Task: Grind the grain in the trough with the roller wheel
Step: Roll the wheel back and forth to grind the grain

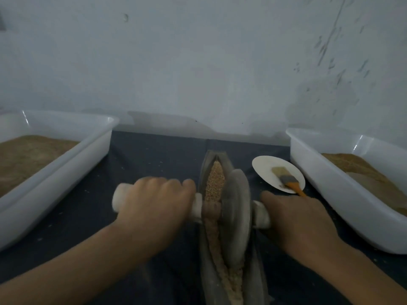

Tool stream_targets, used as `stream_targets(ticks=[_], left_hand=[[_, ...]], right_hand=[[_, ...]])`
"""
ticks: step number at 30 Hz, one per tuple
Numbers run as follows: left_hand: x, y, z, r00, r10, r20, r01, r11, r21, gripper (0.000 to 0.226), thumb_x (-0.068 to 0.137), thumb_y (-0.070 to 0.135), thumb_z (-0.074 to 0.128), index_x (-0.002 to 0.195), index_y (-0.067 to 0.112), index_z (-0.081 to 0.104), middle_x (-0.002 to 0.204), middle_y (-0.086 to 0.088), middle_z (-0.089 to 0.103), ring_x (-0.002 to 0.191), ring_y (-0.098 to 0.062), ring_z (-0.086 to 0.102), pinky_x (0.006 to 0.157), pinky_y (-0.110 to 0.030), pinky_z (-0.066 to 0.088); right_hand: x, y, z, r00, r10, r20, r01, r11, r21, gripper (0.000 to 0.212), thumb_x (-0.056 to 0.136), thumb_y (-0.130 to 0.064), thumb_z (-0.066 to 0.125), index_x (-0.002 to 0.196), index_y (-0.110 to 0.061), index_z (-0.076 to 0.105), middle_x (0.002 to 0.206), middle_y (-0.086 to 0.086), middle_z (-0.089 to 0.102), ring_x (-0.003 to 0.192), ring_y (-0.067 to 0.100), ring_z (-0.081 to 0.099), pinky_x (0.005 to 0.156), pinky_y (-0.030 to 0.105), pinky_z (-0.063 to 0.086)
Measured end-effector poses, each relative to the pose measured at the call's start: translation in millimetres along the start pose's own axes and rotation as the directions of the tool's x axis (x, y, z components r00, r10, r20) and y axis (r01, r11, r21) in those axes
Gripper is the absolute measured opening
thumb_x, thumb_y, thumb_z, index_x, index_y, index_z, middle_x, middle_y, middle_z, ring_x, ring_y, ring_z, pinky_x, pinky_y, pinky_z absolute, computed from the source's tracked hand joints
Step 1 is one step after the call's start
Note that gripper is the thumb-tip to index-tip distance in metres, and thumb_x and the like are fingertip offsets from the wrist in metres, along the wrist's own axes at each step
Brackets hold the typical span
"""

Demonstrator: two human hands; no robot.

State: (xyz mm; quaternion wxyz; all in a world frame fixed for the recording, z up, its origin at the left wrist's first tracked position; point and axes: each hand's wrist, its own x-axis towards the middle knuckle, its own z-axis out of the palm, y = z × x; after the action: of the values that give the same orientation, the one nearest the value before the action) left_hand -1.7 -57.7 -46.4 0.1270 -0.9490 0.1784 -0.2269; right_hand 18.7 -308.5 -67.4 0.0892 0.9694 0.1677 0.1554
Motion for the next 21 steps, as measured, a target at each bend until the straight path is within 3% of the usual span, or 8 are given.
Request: stream_targets(ticks=[1,3,7,11,15,18,19,21], left_hand=[[16,-3,9,0.998,-0.054,0.029,0.054,0.998,0.019,0.031,0.077,0.031,0.067,0.084,0.028,0.037,0.079,0.006,0.057,0.070,-0.018,0.059,0.058,-0.030,0.030],[51,-12,28,0.991,-0.124,0.050,0.123,0.992,0.020,0.017,0.086,0.030,0.057,0.088,0.027,0.040,0.092,0.003,0.062,0.082,-0.022,0.062,0.062,-0.033,0.033],[96,-25,47,0.979,-0.195,0.065,0.197,0.980,-0.013,0.014,0.085,0.028,0.060,0.094,0.022,0.052,0.098,-0.004,0.065,0.087,-0.028,0.062,0.065,-0.035,0.034],[85,-20,37,0.977,-0.194,0.085,0.196,0.980,-0.015,0.018,0.085,0.027,0.061,0.098,0.021,0.050,0.100,-0.003,0.064,0.089,-0.027,0.062,0.065,-0.035,0.034],[21,-4,15,0.997,-0.079,-0.027,0.079,0.997,-0.006,0.031,0.076,0.030,0.071,0.084,0.025,0.041,0.080,0.005,0.061,0.070,-0.019,0.061,0.055,-0.030,0.030],[-19,1,-5,0.986,0.055,-0.156,-0.053,0.998,0.017,0.066,0.034,0.028,0.089,0.069,0.024,0.033,0.051,0.007,0.045,0.040,-0.014,0.035,0.046,-0.026,0.019],[-24,1,-7,0.985,0.058,-0.163,-0.058,0.998,0.005,0.070,0.027,0.027,0.090,0.067,0.024,0.033,0.049,0.008,0.041,0.039,-0.014,0.029,0.045,-0.025,0.018],[-18,1,-5,0.998,0.020,-0.064,-0.018,1.000,0.026,0.067,0.038,0.031,0.088,0.071,0.025,0.030,0.052,0.008,0.037,0.043,-0.013,0.030,0.046,-0.026,0.017]], right_hand=[[12,2,6,0.999,0.013,-0.040,-0.013,1.000,0.010,0.042,0.076,-0.044,0.067,0.073,-0.035,0.026,0.061,-0.010,0.041,0.059,0.009,0.049,0.045,0.023,0.026],[44,7,16,0.993,0.052,-0.108,-0.048,0.998,0.033,0.035,0.081,-0.040,0.064,0.075,-0.032,0.031,0.062,-0.008,0.040,0.060,0.015,0.047,0.049,0.027,0.027],[105,14,24,0.984,0.101,-0.147,-0.107,0.994,-0.029,0.025,0.088,-0.036,0.059,0.085,-0.024,0.036,0.082,0.002,0.062,0.067,0.024,0.053,0.056,0.032,0.030],[92,12,24,0.983,0.088,-0.162,-0.090,0.996,-0.006,0.026,0.088,-0.035,0.058,0.086,-0.023,0.035,0.079,0.000,0.059,0.065,0.022,0.052,0.053,0.029,0.028],[21,4,7,0.968,-0.062,-0.243,0.054,0.998,-0.039,0.049,0.064,-0.035,0.079,0.073,-0.028,0.031,0.054,-0.009,0.038,0.045,0.013,0.037,0.042,0.021,0.020],[-19,1,-11,0.970,-0.118,-0.213,0.119,0.993,-0.011,0.059,0.047,-0.035,0.087,0.066,-0.030,0.031,0.046,-0.012,0.032,0.037,0.004,0.024,0.032,0.019,0.021],[-25,1,-13,0.978,-0.118,-0.171,0.120,0.993,0.006,0.058,0.047,-0.035,0.087,0.066,-0.031,0.033,0.046,-0.011,0.035,0.037,0.003,0.027,0.030,0.022,0.027],[-22,2,-11,0.985,-0.098,-0.144,0.100,0.995,0.009,0.055,0.052,-0.036,0.086,0.067,-0.032,0.033,0.048,-0.010,0.036,0.039,0.004,0.029,0.033,0.023,0.027]])
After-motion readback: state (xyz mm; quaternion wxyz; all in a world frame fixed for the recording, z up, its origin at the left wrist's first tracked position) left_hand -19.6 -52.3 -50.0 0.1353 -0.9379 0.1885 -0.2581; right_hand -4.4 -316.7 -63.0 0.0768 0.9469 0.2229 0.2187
